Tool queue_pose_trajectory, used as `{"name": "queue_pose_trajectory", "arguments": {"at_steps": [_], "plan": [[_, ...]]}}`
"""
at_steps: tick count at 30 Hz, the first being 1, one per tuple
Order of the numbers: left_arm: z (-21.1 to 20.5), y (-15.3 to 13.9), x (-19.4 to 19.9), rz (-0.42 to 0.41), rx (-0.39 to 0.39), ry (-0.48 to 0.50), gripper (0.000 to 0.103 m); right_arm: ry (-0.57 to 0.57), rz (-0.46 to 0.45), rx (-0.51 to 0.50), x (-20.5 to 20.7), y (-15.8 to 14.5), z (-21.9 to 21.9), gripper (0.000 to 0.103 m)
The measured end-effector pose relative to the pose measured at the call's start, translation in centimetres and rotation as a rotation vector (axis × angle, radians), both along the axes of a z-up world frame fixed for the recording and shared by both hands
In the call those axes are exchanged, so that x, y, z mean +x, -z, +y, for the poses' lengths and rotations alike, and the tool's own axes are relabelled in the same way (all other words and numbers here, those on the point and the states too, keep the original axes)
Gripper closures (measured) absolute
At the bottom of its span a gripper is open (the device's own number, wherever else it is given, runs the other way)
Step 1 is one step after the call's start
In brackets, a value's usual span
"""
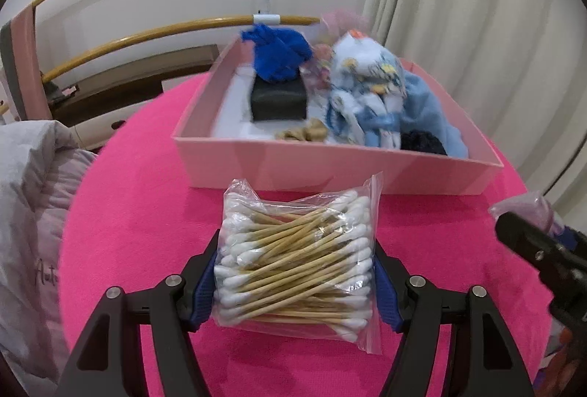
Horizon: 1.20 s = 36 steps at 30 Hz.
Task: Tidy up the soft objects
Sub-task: 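Lift the swab bag with the left tool while the right tool carries the tube over the box, then open the left tool to drop the swab bag while the right tool releases the tube inside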
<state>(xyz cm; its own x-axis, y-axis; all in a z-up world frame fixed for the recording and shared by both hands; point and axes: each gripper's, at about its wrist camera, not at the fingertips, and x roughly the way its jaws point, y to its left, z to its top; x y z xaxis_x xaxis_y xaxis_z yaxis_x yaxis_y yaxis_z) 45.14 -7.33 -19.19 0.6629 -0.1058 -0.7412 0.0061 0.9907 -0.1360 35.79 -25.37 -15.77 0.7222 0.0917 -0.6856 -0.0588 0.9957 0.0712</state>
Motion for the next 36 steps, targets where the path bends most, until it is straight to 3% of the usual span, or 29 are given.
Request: {"name": "queue_pose_trajectory", "arguments": {"at_steps": [9,17,26,36], "plan": [[3.6,-5.9,0.3,-0.087,0.024,-0.045,0.037,-0.078,-0.071,0.016,0.9,-4.0,2.7,0.030],[4.4,-10.5,2.2,-0.160,0.046,-0.052,0.037,-0.081,-0.114,0.014,3.6,-7.4,2.6,0.029],[3.0,-11.5,5.7,-0.146,0.057,-0.021,0.037,-0.066,-0.103,0.030,8.4,-9.3,1.7,0.029],[1.8,-9.2,11.2,-0.099,0.077,-0.006,0.037,-0.067,-0.039,0.060,11.8,-7.2,0.9,0.029]]}}
